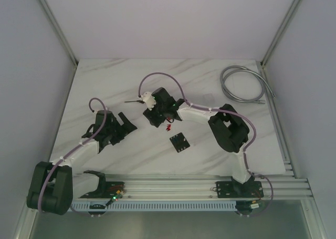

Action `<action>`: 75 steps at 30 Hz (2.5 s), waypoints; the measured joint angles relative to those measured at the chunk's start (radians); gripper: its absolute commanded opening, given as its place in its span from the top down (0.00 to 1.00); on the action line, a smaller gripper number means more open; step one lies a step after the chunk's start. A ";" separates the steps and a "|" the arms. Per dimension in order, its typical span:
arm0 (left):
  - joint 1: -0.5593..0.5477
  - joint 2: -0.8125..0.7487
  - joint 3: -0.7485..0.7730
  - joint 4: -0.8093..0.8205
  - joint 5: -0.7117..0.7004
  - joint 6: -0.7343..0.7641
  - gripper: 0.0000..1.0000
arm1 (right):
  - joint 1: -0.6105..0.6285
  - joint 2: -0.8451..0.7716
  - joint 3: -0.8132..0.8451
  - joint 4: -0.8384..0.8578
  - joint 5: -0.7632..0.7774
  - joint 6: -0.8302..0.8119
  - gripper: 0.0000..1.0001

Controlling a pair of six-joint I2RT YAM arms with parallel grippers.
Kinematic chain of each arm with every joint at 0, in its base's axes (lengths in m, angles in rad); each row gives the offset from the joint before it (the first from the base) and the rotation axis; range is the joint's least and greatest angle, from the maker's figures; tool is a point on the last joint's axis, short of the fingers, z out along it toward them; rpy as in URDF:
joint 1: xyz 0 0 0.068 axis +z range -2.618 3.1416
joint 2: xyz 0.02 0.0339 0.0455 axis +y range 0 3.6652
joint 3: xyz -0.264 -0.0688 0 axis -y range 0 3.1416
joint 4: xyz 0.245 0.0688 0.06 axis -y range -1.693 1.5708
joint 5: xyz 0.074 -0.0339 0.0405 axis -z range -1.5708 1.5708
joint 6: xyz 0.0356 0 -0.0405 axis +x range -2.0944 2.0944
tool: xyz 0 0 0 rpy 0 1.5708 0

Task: Snap on the fuse box
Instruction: Pick up the fuse from the center of the board.

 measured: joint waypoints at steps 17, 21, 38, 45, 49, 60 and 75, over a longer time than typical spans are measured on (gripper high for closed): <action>0.004 0.000 -0.002 -0.001 0.011 0.000 0.00 | -0.006 0.095 0.090 -0.043 -0.096 -0.083 0.57; 0.004 -0.004 -0.006 -0.002 0.013 0.000 0.00 | -0.007 0.095 0.091 -0.047 -0.100 -0.085 0.62; 0.005 -0.024 -0.010 -0.003 0.014 -0.001 0.00 | 0.037 0.094 0.091 -0.054 -0.010 -0.066 0.70; 0.005 -0.026 -0.010 -0.003 0.014 -0.001 0.00 | 0.048 0.072 0.068 -0.067 0.098 -0.004 0.80; 0.005 -0.027 -0.010 -0.004 0.018 -0.002 0.00 | 0.048 0.027 0.013 -0.087 0.152 0.066 0.83; 0.005 -0.039 -0.014 -0.004 0.032 -0.009 0.00 | 0.048 -0.101 -0.142 -0.146 0.220 0.364 0.66; 0.005 -0.069 -0.027 -0.004 0.043 -0.021 0.00 | 0.088 -0.124 -0.164 -0.180 0.235 0.454 0.59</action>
